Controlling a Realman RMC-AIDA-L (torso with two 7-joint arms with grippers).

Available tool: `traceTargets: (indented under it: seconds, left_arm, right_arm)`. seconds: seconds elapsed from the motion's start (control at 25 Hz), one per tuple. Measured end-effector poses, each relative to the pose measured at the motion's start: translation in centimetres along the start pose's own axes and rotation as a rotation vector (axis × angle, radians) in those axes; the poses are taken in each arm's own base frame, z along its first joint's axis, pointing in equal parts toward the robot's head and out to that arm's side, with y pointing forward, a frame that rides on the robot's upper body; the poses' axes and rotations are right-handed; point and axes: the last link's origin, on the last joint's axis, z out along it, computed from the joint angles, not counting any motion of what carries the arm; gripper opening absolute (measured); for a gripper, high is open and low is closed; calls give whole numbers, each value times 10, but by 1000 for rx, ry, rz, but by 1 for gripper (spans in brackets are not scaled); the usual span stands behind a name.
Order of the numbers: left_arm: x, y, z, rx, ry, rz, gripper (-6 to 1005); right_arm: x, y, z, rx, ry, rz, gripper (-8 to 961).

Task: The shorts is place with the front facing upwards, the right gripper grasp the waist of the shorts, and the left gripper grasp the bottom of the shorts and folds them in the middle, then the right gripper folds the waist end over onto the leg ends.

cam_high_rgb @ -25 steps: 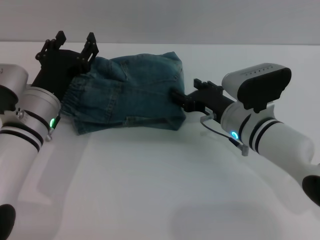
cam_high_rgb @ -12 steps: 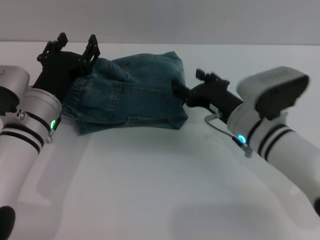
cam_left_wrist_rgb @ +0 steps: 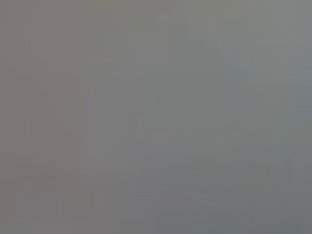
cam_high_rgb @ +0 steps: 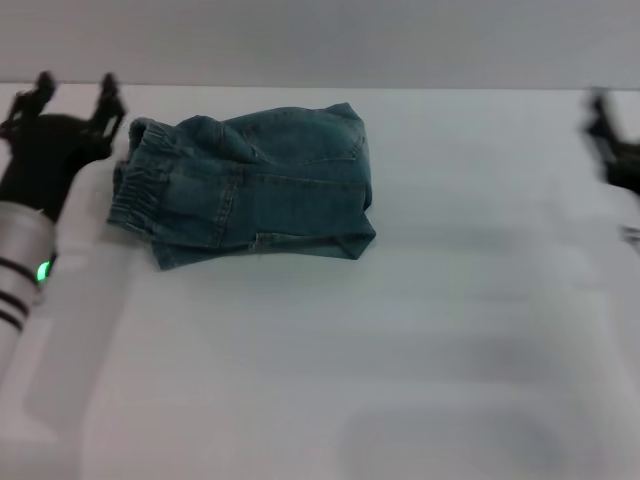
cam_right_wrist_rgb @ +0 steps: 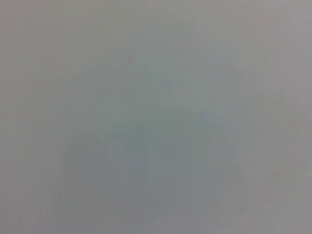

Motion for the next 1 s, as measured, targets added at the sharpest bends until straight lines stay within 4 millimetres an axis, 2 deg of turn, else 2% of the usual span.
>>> traceTargets:
  seconds: [0.04,0.08,0.16,0.36,0.68,1.0]
  left_arm:
    - [0,0,0,0,0,0,733]
    - [-9,-15,-7,39,-31,24,733]
    - [-17,-26,-13,65,-62,39,734]
    - [-23,-31,-19,78,-83,61,734]
    - [-26,-32,-24,78,-82,76,734]
    - [-27,-32,-27,82,-81,71,734]
  right_arm:
    - [1,-12,-10,40,-11,-16,694]
    - [1,-22,-19,71,-26,-28,694]
    - [3,-34,-32,118,-35,-41,694]
    - [9,-51,-47,208,-8,-35,694]
    - [20,-58,-49,220,44,15,693]
    - [20,-55,-50,203,45,13,694]
